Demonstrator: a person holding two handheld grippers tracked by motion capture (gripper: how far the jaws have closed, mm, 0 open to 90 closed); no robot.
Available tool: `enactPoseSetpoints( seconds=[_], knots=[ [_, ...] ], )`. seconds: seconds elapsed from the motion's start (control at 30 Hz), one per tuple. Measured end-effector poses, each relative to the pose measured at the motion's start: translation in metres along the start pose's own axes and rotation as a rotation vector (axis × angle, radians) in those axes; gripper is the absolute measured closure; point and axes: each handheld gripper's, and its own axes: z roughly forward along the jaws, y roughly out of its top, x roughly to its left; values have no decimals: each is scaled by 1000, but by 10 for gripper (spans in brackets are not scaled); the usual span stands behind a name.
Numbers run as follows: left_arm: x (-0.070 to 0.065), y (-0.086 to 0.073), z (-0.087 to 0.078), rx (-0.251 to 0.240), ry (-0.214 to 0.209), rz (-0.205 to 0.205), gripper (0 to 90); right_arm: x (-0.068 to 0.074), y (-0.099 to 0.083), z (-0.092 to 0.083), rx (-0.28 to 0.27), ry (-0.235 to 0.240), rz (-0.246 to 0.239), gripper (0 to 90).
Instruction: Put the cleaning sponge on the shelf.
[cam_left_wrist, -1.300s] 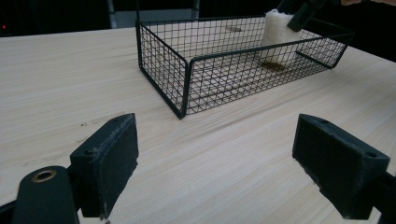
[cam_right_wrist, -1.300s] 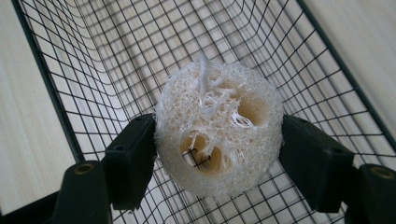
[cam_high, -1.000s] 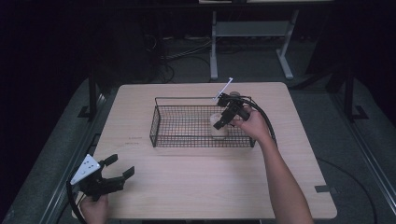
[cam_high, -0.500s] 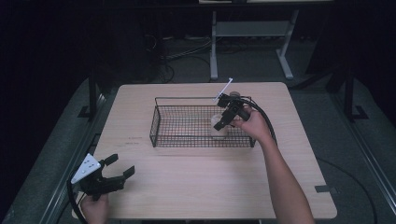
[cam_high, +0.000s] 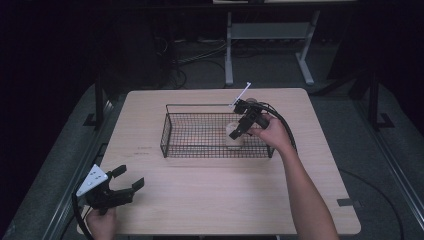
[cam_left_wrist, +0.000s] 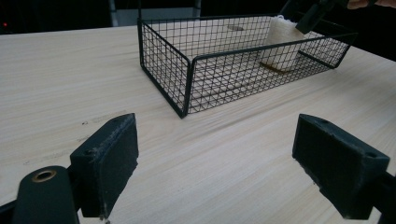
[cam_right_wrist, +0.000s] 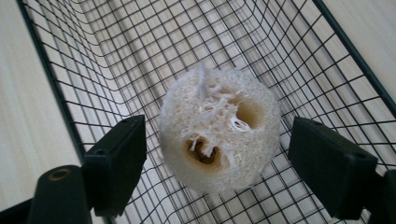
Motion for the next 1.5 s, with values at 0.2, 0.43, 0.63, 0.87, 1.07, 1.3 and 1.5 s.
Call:
enactPoseSetpoints(
  seconds=[0.2,0.43,0.63,0.87,1.07,1.3,1.5],
  knots=[
    [-1,0,-2,-2,-2,2,138,6,1,-9,-26,-9,-13,174],
    [-2,-1,-3,-2,1,1,138,11,-1,-21,-41,-17,-19,174],
    [-1,-1,-4,-1,4,3,138,11,-4,-29,-48,-15,-13,174],
    [0,-2,-3,0,6,-1,138,13,-9,-37,-37,-22,-19,169],
    [0,-2,-4,-2,7,2,138,20,-10,-46,-52,-28,-36,168],
    [0,-2,-4,-2,7,-4,138,29,-11,-56,-73,-29,-55,168],
    [-1,-2,-3,0,7,1,138,30,-16,-61,-67,-35,-57,159]
  ],
)
